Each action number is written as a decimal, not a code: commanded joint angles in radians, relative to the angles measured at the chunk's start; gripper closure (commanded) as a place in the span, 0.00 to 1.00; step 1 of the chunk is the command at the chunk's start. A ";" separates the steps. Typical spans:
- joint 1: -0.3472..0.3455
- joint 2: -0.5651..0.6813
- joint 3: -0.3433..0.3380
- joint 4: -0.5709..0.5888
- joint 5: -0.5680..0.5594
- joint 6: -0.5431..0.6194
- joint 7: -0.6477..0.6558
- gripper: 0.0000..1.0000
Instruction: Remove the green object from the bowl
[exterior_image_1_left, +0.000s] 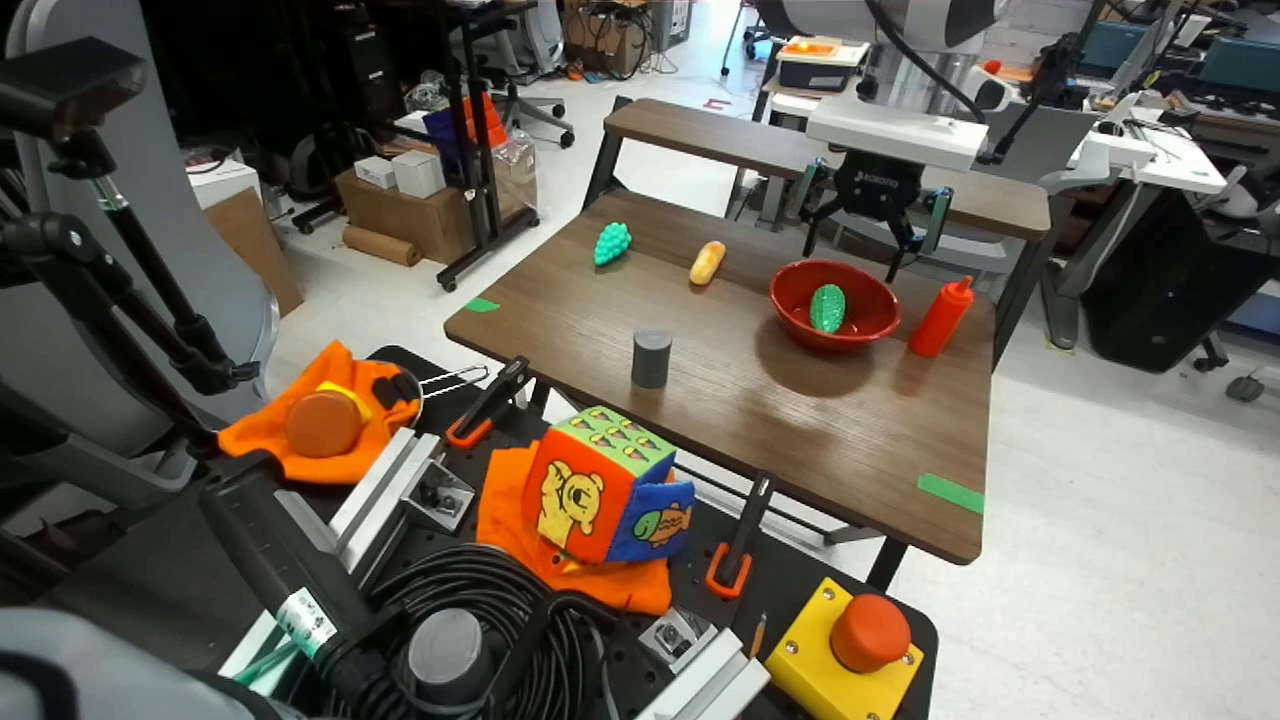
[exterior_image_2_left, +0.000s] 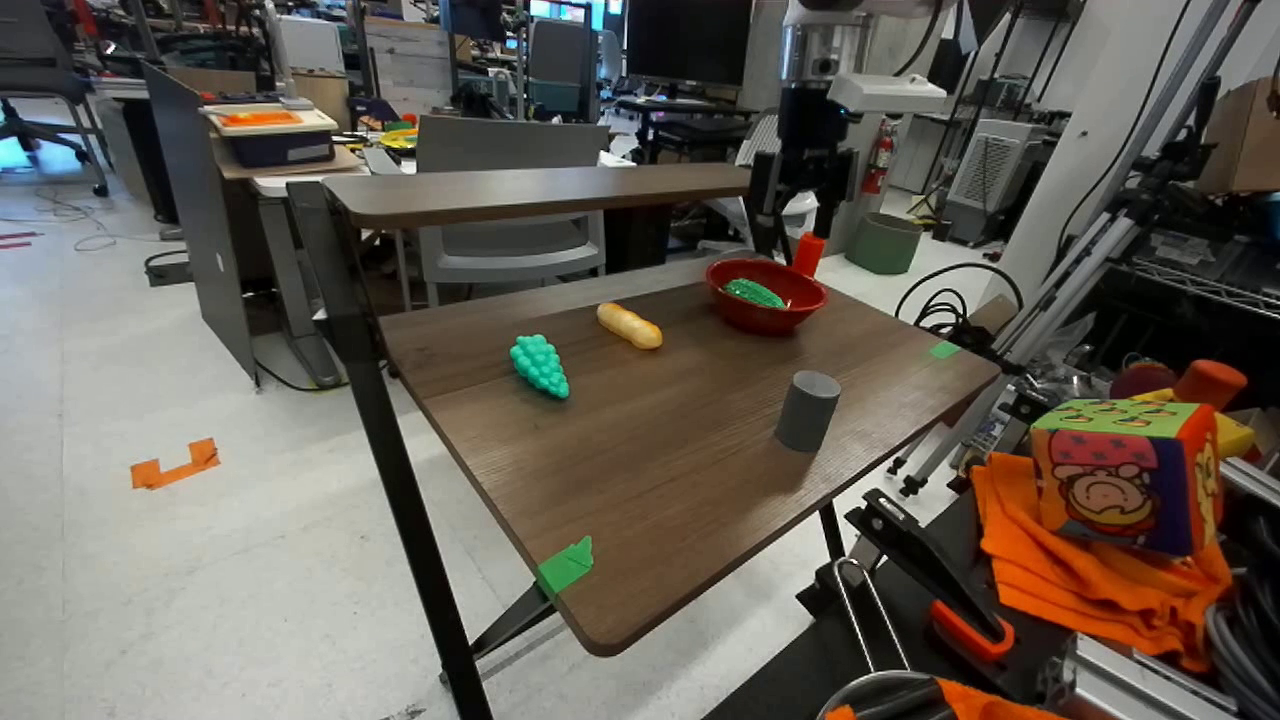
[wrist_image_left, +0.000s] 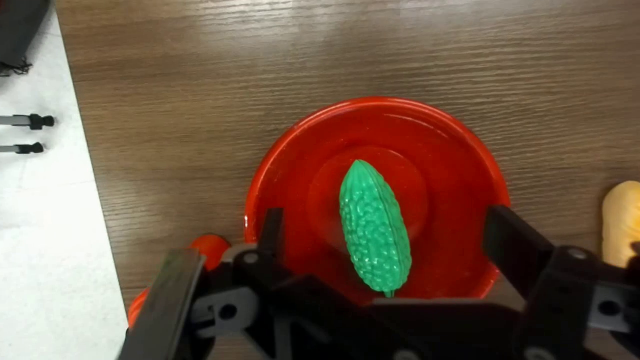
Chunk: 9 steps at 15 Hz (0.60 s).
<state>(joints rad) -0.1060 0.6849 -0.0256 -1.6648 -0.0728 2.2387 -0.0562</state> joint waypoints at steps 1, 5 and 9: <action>-0.005 0.102 -0.009 0.110 0.021 -0.024 -0.009 0.00; -0.002 0.199 -0.015 0.207 0.024 -0.074 0.013 0.00; 0.010 0.276 -0.018 0.298 0.018 -0.133 0.037 0.00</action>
<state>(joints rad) -0.1095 0.8952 -0.0341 -1.4697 -0.0693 2.1713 -0.0321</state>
